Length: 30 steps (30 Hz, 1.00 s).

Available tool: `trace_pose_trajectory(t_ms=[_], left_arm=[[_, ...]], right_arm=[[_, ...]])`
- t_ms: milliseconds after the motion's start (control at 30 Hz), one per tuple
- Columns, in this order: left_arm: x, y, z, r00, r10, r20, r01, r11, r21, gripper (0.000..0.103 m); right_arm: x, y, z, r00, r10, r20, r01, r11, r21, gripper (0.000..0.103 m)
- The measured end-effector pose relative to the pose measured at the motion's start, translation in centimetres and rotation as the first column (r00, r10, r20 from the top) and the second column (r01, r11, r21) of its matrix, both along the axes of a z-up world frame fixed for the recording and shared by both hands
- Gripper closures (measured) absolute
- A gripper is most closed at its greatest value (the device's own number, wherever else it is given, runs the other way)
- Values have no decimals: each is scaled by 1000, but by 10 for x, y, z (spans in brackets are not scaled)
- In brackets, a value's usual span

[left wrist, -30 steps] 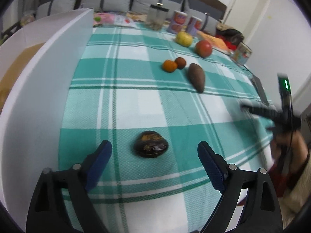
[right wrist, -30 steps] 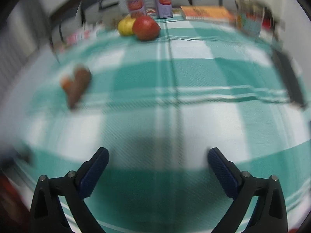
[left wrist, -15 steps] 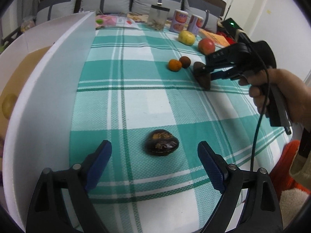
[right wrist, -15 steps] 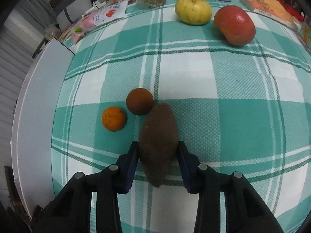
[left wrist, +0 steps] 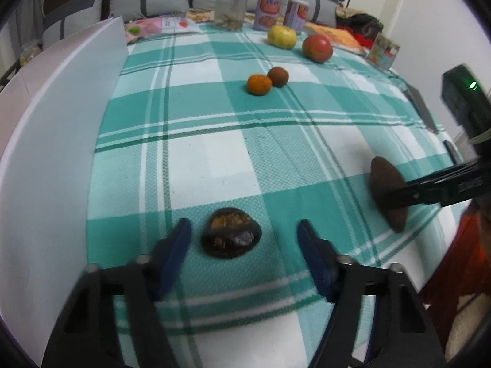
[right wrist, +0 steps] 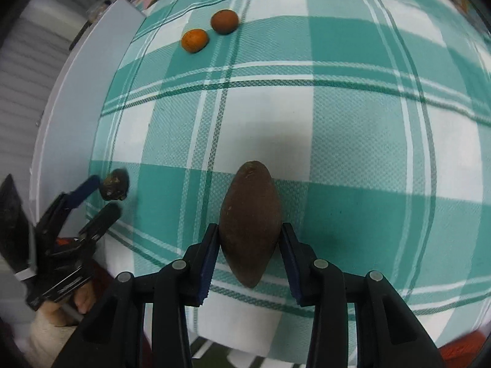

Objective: Organize fruits
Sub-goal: 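Grasp the small sweet potato with the right tool and lift it, then carry passion fruit and sweet potato into the white box and open both tools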

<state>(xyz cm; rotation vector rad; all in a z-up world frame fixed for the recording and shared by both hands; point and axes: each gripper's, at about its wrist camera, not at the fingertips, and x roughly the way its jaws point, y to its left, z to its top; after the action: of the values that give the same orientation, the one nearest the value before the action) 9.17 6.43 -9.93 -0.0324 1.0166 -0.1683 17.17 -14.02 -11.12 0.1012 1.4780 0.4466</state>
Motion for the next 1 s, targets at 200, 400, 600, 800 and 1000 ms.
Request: trace_pose_trajectory(t_ms=[200,400,600,800,1000], left_arm=[[-2,5,0,1000,13,-12,-13,1000,-9,61],[-4,6,10,999,32,-22,-32,999,-28,61],[-12,31,62,998,70,-11,-70,982,-177,61],[-23,119,158,974,194,116,-166,963,-215,61],[-24,231,146,919,390,52,-381,915,-131,61]], right_arm=[[7,0,13,1000,22,-17,-23,999,-27,37],[11,20,-2,998,53,-16,-55,992,-110,63],[10,39,56,995,80,63,-80,997,-9,63],[7,138,179,933,219,286,-266,954,139,63],[-24,271,197,857,411,310,-479,858,187,63]])
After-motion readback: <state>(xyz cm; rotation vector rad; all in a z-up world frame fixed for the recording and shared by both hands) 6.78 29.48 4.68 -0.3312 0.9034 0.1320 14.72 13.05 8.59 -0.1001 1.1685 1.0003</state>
